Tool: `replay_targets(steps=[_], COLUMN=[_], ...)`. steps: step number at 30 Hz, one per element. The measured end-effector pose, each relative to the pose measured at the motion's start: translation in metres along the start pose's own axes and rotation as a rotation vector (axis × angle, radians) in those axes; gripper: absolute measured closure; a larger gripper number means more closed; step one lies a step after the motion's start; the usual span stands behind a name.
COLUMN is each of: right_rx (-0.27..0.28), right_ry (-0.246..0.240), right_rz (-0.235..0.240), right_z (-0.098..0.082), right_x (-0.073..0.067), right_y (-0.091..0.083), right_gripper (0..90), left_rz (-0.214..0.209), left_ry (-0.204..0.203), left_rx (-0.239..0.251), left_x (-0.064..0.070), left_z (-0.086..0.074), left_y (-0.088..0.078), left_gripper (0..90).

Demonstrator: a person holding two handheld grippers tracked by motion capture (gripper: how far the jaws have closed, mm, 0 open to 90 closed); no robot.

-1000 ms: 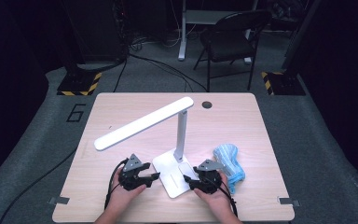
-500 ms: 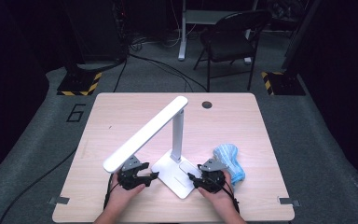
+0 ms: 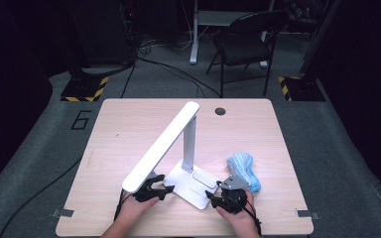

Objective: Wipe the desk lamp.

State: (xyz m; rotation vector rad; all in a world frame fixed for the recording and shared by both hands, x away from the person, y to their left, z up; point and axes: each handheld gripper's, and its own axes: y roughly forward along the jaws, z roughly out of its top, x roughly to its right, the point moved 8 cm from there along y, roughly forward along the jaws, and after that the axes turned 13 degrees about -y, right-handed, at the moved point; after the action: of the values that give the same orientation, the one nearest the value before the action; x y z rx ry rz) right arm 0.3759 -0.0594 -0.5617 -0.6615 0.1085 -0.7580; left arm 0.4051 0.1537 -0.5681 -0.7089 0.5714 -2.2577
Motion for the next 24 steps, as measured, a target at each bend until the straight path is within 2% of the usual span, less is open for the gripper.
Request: replay_targets(steps=[1, 4, 5, 9, 10, 11, 16, 19, 21, 22, 24], right_rx=[-0.003, -0.009, -0.013, -0.032, -0.036, -0.041, -0.058, -0.058, -0.054, -0.053, -0.053], right_ry=[-0.018, -0.011, 0.009, 0.005, -0.006, 0.011, 0.011, -0.012, -0.008, -0.012, -0.013], right_rz=[0.005, 0.024, 0.034, 0.052, 0.050, 0.059, 0.092, 0.080, 0.073, 0.069, 0.062], right_z=[-0.001, -0.004, -0.005, -0.010, -0.011, -0.012, -0.016, -0.016, -0.015, -0.015, -0.014], right_x=[-0.003, -0.013, -0.017, -0.024, -0.024, -0.027, -0.036, -0.040, -0.041, -0.041, -0.042], right_y=[-0.001, -0.005, -0.006, -0.009, -0.009, -0.009, -0.006, -0.005, -0.004, -0.004, -0.003], right_gripper=[42.3, 41.8, 41.6, 40.2, 40.0, 39.8, 38.1, 34.3, 32.9, 32.0, 29.6], left_rz=[-0.008, -0.009, -0.017, -0.025, -0.021, -0.022, -0.024, -0.024, -0.025, -0.026, -0.022], left_ry=[0.006, 0.006, -0.003, 0.010, 0.011, 0.014, 0.009, 0.011, 0.016, 0.007, 0.015], left_rx=[-0.017, -0.012, -0.008, -0.034, -0.033, -0.031, -0.027, -0.031, -0.045, -0.046, -0.041], left_x=[-0.001, -0.001, 0.000, -0.002, -0.002, -0.002, -0.003, -0.004, -0.004, -0.003, -0.005], left_z=[0.000, 0.001, 0.001, 0.002, 0.002, 0.003, 0.004, 0.004, 0.003, 0.002, 0.002], left_y=[-0.001, 0.002, 0.003, 0.007, 0.008, 0.008, 0.012, 0.013, 0.012, 0.012, 0.011], left_gripper=[37.2, 37.0, 37.0, 36.7, 36.4, 36.4, 36.7, 36.5, 36.2, 36.0, 35.3])
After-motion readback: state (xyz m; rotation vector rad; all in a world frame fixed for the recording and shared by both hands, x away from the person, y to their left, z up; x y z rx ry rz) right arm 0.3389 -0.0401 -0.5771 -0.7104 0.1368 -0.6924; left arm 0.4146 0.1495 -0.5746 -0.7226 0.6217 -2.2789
